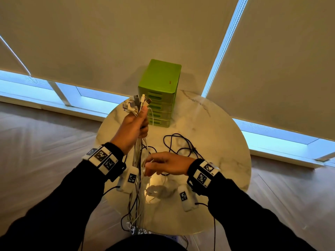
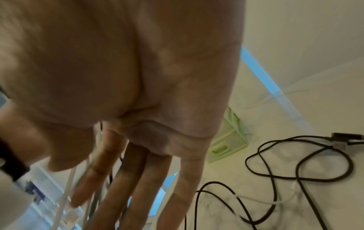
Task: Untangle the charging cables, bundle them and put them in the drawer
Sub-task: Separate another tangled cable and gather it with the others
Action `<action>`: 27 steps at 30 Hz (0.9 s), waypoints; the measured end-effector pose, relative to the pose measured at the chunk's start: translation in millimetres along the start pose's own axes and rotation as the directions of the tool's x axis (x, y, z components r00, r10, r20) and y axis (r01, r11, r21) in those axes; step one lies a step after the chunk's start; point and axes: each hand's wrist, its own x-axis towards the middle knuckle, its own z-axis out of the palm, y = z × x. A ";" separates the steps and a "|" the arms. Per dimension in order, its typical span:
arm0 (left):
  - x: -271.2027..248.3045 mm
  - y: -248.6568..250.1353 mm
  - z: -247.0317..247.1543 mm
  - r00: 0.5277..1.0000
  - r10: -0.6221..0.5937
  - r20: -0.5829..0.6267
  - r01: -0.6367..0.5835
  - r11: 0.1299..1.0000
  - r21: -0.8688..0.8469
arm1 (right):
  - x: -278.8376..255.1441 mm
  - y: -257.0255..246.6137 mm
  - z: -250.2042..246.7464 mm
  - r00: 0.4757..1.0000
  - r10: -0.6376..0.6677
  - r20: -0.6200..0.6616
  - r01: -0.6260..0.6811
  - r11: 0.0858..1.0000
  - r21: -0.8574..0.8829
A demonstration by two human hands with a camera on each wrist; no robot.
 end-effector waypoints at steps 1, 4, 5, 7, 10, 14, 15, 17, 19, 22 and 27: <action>-0.5 0.1 1.1 1.000 0.001 0.005 -0.001 1.000 -0.003 | 2.8 0.7 1.6 1.000 -0.025 0.004 0.025 1.000 0.014; 1.4 2.0 -2.6 1.000 -0.004 -0.008 0.004 0.998 -0.061 | 2.9 7.6 1.8 1.000 -0.025 -0.015 0.027 0.984 0.174; 1.7 2.4 -6.0 1.000 -0.005 -0.013 0.004 0.996 -0.087 | 1.1 9.5 1.3 0.998 -0.015 -0.058 0.029 0.970 0.240; 1.9 2.9 -11.7 1.000 -0.006 -0.015 0.004 0.993 -0.119 | -2.2 10.0 0.4 0.976 0.003 -0.218 0.078 0.931 0.358; 1.1 4.0 -14.8 1.000 -0.012 -0.019 0.009 0.993 -0.120 | -3.5 10.2 -2.9 0.917 0.028 -0.399 0.163 0.885 0.436; 1.1 10.5 -19.0 0.999 0.001 -0.034 -0.006 0.986 -0.168 | -16.2 25.7 -12.5 0.974 -0.071 -0.214 0.169 0.858 0.485; 1.0 12.6 -20.0 0.999 0.005 -0.036 -0.011 0.984 -0.180 | -21.5 29.9 -13.2 0.989 -0.096 -0.117 0.138 0.884 0.446; 0.8 15.9 -19.5 0.999 0.005 -0.038 -0.012 0.982 -0.189 | -27.5 38.8 -9.7 0.993 -0.089 0.074 0.065 0.957 0.282; 0.5 16.8 -15.9 1.000 -0.004 -0.027 -0.002 0.980 -0.197 | -23.3 46.4 -7.5 0.997 -0.001 0.075 -0.011 0.988 0.155; -2.7 13.4 -3.6 1.000 -0.022 0.016 0.024 0.990 -0.141 | -5.3 44.0 -18.1 0.916 0.169 -0.363 -0.049 0.947 0.317; -17.9 -5.0 25.5 0.999 0.014 0.029 -0.016 0.997 0.073 | 6.5 -2.3 -45.0 0.591 0.114 -0.798 0.377 0.836 0.398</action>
